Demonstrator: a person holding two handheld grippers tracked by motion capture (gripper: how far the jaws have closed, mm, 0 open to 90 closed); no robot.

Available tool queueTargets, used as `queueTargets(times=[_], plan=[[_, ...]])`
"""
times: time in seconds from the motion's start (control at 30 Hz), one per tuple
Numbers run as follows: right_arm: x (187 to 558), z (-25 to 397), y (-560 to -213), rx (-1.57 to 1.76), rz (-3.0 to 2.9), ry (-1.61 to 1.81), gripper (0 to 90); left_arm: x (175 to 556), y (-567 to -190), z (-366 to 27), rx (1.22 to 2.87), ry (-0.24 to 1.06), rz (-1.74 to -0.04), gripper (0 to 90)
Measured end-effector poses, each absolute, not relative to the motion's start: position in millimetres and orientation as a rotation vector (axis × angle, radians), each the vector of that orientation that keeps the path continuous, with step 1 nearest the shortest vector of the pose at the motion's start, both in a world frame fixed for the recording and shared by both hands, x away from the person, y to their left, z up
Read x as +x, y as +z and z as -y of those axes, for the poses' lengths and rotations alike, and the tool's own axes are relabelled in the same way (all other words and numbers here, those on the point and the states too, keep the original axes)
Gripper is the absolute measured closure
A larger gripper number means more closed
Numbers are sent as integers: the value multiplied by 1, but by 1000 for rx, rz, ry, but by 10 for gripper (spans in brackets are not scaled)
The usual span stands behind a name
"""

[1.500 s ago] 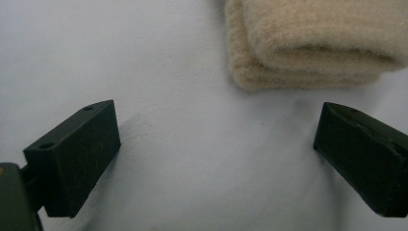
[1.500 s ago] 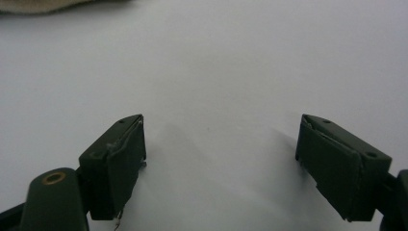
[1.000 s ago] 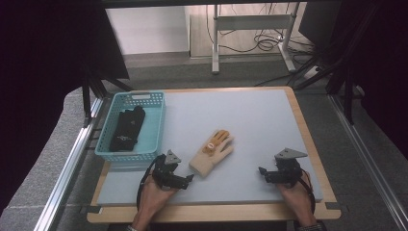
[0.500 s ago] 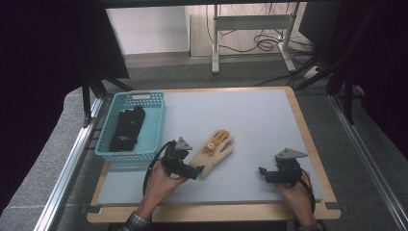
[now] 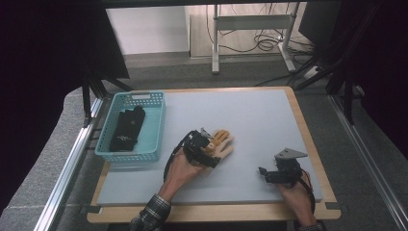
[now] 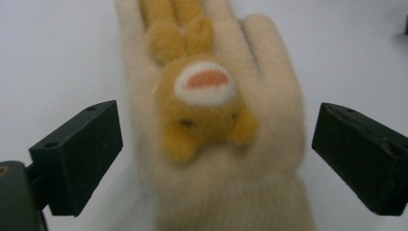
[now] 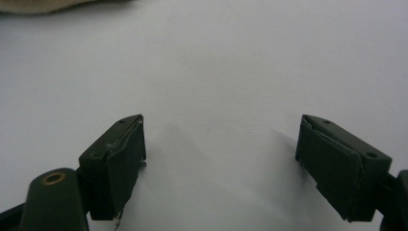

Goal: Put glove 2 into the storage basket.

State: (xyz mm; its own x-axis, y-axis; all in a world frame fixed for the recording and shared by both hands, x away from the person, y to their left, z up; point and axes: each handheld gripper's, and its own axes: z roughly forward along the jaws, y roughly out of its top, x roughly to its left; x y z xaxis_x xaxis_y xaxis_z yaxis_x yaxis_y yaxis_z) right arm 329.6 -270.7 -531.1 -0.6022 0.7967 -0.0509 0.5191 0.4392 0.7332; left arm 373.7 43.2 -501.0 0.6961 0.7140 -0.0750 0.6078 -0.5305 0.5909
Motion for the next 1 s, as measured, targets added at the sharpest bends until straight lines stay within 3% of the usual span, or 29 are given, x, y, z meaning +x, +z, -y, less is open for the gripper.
queueTargets(times=[0.43, 0.57, 0.87, 1.0], plan=[[330, 271, -531, 1115, -2306, 974, 171, 389, -524, -24, 2418, 224, -1035, 40], [330, 271, -531, 1115, -2306, 974, 171, 390, -523, -26, 2419, 227, -1034, 80], [330, 271, -531, 1115, -2306, 974, 171, 389, -517, -37, 2354, 246, -1092, 473], [330, 271, -531, 1115, -2306, 974, 172, 392, -517, -41, 2341, 235, -1100, 555]])
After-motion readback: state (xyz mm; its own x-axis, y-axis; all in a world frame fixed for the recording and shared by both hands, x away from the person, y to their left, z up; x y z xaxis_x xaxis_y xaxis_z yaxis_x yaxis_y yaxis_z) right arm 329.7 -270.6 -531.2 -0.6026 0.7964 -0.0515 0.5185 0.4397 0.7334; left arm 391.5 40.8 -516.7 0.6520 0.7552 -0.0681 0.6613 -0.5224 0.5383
